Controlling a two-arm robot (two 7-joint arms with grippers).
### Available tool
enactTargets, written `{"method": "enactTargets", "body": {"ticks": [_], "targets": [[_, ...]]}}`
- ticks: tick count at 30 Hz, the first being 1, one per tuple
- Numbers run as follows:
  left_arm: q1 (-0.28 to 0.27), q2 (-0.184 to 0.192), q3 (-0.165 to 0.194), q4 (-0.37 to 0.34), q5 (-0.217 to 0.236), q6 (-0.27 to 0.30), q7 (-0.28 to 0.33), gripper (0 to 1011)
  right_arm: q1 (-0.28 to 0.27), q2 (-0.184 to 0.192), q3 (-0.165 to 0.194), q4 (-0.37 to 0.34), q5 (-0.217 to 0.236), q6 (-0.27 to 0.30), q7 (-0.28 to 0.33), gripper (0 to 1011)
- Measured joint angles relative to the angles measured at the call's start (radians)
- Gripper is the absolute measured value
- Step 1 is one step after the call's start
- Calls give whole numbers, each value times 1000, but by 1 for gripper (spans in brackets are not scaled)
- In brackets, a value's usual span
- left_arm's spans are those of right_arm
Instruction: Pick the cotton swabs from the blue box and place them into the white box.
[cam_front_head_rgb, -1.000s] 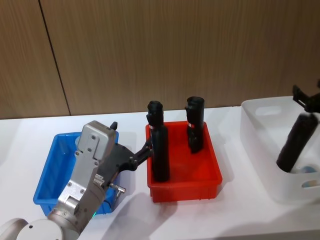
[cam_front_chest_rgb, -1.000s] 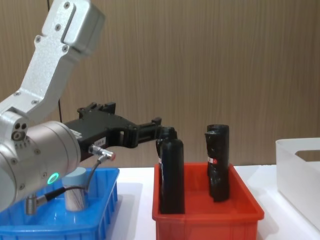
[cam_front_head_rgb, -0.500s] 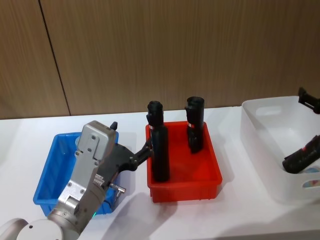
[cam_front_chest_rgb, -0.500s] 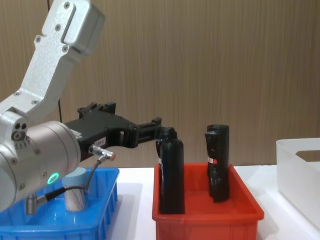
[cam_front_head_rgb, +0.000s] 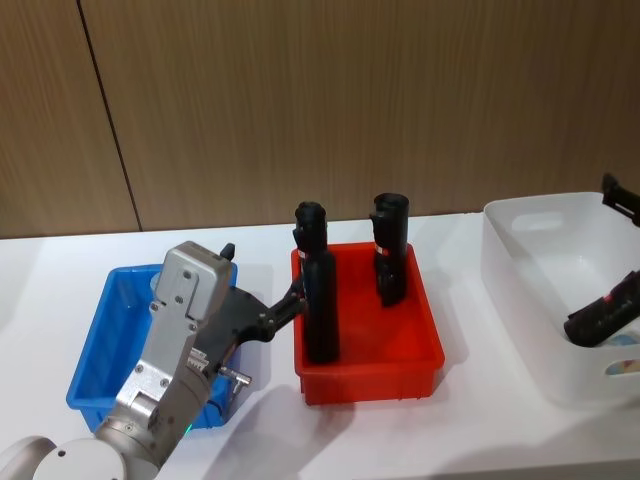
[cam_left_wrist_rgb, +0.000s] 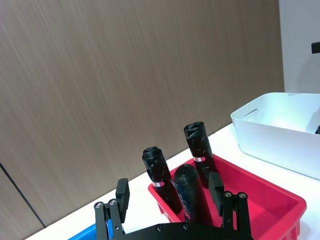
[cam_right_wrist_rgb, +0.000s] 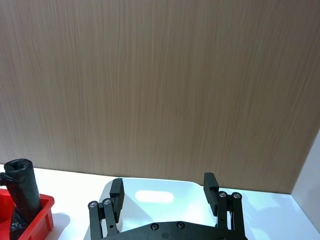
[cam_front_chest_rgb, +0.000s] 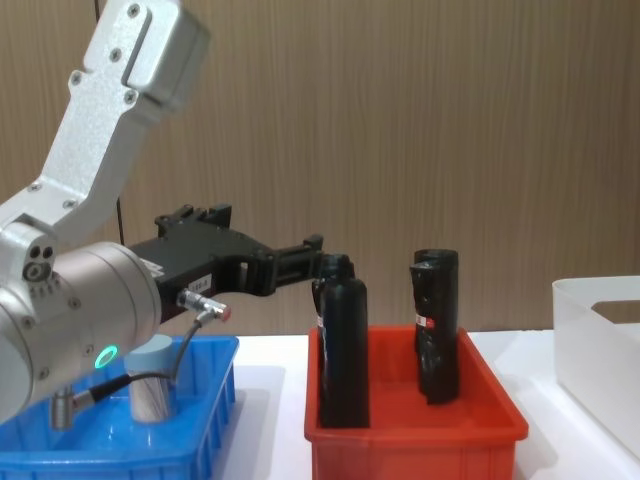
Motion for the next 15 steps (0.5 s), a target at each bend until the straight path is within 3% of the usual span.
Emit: {"method": "enactTargets", "body": {"ticks": [15], "targets": [[0,0,0,0,0,0,0,1004,-4,2,3,-6,1,-1,-1,1002]]}}
